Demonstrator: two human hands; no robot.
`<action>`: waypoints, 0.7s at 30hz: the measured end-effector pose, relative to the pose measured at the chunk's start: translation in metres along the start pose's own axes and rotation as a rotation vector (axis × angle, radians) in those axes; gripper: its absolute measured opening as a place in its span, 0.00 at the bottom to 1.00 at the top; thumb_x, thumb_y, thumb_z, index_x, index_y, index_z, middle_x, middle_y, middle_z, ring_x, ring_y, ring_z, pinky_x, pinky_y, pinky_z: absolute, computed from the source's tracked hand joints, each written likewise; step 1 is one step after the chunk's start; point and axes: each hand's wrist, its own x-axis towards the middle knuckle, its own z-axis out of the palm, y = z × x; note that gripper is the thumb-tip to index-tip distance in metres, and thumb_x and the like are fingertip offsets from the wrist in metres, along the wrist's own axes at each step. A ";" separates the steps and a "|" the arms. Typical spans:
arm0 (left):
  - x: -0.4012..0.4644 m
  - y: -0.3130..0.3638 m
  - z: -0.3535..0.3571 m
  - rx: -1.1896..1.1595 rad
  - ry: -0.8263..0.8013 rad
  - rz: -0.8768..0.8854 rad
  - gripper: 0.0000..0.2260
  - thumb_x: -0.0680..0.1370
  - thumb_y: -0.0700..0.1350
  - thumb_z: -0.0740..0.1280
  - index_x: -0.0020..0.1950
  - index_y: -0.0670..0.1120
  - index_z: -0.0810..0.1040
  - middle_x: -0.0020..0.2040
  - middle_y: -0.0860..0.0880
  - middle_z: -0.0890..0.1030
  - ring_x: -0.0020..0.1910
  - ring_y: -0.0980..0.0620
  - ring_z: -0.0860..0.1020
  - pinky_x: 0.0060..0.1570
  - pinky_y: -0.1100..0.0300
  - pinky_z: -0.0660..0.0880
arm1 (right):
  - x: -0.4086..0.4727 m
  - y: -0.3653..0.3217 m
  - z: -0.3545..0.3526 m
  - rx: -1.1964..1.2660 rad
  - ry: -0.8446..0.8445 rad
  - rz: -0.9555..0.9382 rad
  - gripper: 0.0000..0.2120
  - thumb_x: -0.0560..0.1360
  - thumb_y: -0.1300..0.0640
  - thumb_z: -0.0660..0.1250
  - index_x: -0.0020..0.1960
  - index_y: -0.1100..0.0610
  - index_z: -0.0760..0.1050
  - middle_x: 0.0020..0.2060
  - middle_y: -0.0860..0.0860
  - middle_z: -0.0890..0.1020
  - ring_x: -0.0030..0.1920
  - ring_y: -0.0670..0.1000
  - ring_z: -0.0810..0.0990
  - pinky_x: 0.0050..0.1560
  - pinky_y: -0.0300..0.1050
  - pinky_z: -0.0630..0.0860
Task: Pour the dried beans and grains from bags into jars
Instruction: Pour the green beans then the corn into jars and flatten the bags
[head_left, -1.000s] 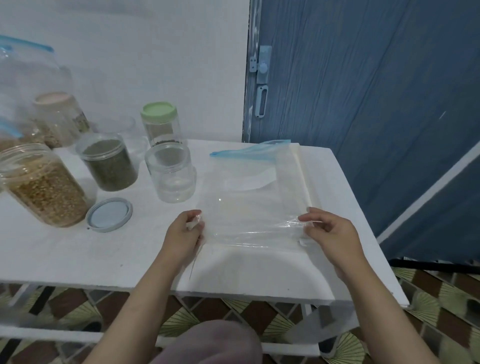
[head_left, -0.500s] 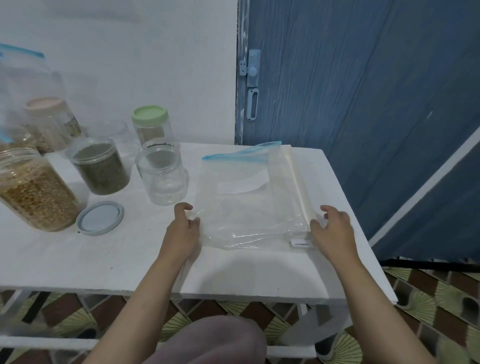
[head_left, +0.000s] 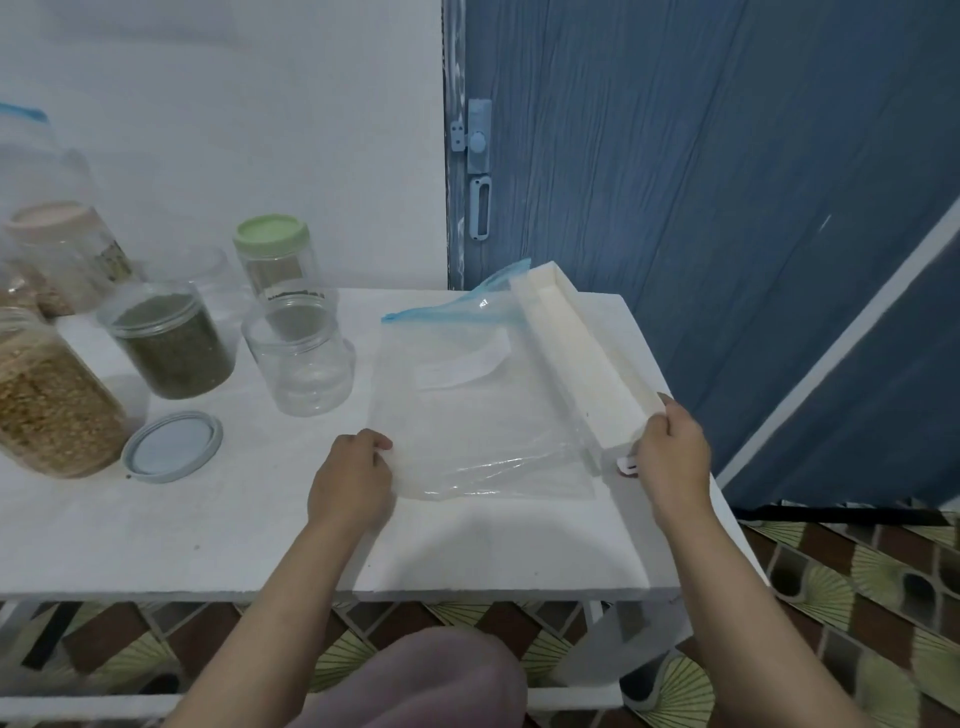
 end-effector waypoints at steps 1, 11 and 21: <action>0.002 -0.001 0.000 -0.015 -0.008 -0.004 0.16 0.80 0.38 0.55 0.64 0.45 0.75 0.67 0.45 0.72 0.59 0.44 0.75 0.56 0.54 0.71 | -0.001 0.000 -0.001 0.076 0.010 0.016 0.21 0.82 0.59 0.49 0.71 0.55 0.71 0.50 0.53 0.81 0.46 0.54 0.79 0.54 0.56 0.80; -0.002 0.012 -0.004 -0.136 0.091 0.050 0.16 0.80 0.42 0.66 0.68 0.46 0.75 0.70 0.49 0.73 0.64 0.45 0.75 0.64 0.54 0.69 | -0.028 -0.038 0.000 0.412 -0.147 0.074 0.14 0.81 0.62 0.49 0.55 0.56 0.74 0.48 0.54 0.78 0.29 0.49 0.81 0.49 0.55 0.82; 0.005 0.012 -0.008 -0.238 -0.074 0.108 0.19 0.81 0.40 0.64 0.72 0.49 0.72 0.64 0.37 0.76 0.41 0.53 0.72 0.48 0.64 0.69 | -0.044 -0.040 0.048 -0.272 -0.430 -0.178 0.22 0.83 0.56 0.47 0.69 0.41 0.70 0.57 0.52 0.74 0.43 0.56 0.80 0.45 0.49 0.81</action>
